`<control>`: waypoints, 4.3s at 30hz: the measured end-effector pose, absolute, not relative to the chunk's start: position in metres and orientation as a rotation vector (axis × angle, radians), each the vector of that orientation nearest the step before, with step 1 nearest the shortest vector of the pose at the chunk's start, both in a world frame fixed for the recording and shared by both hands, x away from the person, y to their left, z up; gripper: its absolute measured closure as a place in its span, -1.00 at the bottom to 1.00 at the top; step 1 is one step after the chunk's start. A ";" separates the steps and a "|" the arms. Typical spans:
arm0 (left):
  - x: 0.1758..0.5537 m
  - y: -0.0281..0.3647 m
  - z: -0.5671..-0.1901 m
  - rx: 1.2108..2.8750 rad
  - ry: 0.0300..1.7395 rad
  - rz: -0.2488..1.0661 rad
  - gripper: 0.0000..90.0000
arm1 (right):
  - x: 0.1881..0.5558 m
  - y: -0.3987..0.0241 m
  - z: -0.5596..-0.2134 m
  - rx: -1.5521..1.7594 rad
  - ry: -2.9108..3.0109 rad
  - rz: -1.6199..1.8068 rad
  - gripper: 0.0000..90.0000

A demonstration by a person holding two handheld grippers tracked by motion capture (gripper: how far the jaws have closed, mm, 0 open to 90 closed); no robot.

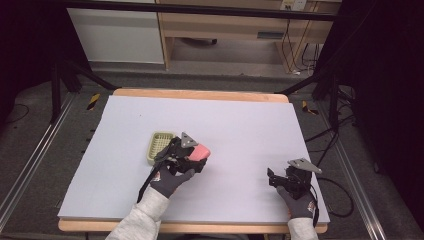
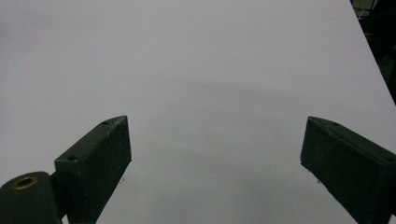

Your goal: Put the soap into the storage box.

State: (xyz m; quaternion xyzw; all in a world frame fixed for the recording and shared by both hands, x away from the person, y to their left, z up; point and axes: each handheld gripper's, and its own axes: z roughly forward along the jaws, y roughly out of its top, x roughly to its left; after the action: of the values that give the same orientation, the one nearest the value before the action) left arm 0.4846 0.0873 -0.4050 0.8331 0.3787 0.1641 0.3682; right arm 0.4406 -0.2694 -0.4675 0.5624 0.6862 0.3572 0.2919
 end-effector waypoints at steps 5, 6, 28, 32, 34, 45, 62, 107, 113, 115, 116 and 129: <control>0.486 0.096 -0.400 2.111 0.987 0.431 -0.17 | 0.440 -0.269 -0.467 1.496 1.825 0.956 -0.80; 0.486 0.098 -0.399 2.107 0.988 0.434 -0.17 | 0.440 -0.270 -0.467 1.496 1.825 0.958 -0.80; 0.493 0.140 -0.389 2.036 1.076 0.496 -0.17 | 0.439 -0.267 -0.466 1.482 1.831 0.953 -0.80; 0.496 0.145 -0.389 2.026 1.096 0.507 -0.17 | 0.439 -0.266 -0.467 1.477 1.836 0.950 -0.80; 0.498 0.147 -0.389 2.027 1.106 0.513 -0.17 | 0.439 -0.266 -0.467 1.475 1.838 0.947 -0.80; 0.510 0.153 -0.393 2.013 1.157 0.539 -0.17 | 0.439 -0.264 -0.466 1.470 1.841 0.951 -0.80; 0.526 0.166 -0.403 1.983 1.220 0.550 -0.17 | 0.439 -0.264 -0.467 1.465 1.847 0.945 -0.81; 0.539 0.181 -0.434 1.998 1.320 0.566 -0.17 | 0.441 -0.262 -0.468 1.467 1.848 0.932 -0.81; 0.540 0.180 -0.438 2.002 1.325 0.562 -0.17 | 0.441 -0.261 -0.468 1.464 1.848 0.929 -0.81; 0.540 0.181 -0.439 2.005 1.327 0.561 -0.17 | 0.441 -0.261 -0.468 1.465 1.848 0.929 -0.81; 0.540 0.181 -0.440 2.005 1.328 0.561 -0.17 | 0.441 -0.261 -0.468 1.465 1.849 0.929 -0.81; 0.541 0.181 -0.446 2.025 1.338 0.551 -0.17 | 0.441 -0.261 -0.468 1.464 1.848 0.924 -0.81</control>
State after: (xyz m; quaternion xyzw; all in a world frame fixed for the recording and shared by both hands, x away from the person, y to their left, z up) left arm 0.5415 0.1808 -0.4456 0.7706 0.5094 0.2097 0.3206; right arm 0.4409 -0.2611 -0.4681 0.5515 0.6962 0.3481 0.3000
